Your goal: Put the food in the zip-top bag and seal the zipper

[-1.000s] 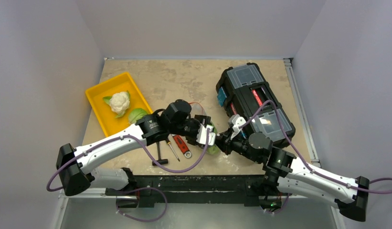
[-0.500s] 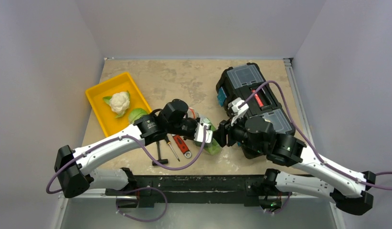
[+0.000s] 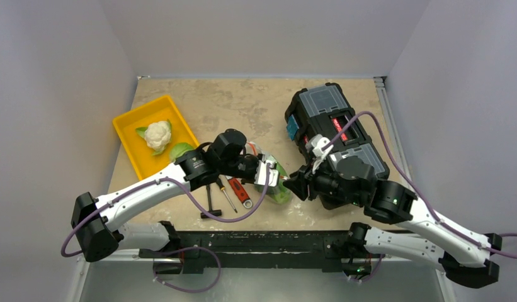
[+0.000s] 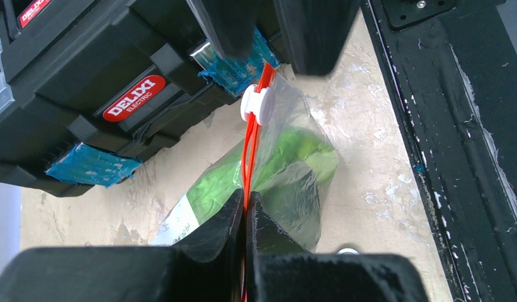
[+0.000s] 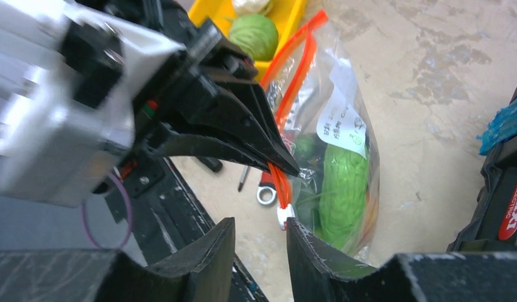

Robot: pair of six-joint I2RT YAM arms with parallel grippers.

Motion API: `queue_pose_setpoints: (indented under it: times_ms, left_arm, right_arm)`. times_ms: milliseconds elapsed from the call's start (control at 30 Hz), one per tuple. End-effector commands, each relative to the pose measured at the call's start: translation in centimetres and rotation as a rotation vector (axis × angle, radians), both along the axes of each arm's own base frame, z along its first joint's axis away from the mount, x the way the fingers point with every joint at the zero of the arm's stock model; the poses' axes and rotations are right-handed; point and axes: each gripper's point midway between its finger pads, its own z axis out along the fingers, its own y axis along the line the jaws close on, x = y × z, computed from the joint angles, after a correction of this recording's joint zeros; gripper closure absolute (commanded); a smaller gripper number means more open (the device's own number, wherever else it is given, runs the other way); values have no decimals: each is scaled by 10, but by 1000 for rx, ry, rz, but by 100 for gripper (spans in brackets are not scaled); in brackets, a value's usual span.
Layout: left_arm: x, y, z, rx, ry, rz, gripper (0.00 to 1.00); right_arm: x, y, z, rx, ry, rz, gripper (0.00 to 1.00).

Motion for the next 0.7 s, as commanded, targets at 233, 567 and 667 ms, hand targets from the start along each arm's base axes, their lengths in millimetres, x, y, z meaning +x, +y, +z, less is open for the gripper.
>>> queue_pose_setpoints:
  times_ms: [233, 567, 667]
  left_arm:
    - [-7, -2, 26, -79, 12, -37, 100]
    - [-9, -2, 28, -83, 21, -42, 100]
    - [-9, -2, 28, -82, 23, -44, 100]
  right_arm:
    - [13, 11, -18, -72, -92, 34, 73]
    - [17, 15, -22, -124, -101, 48, 83]
    - [17, 15, -21, -124, -105, 47, 90]
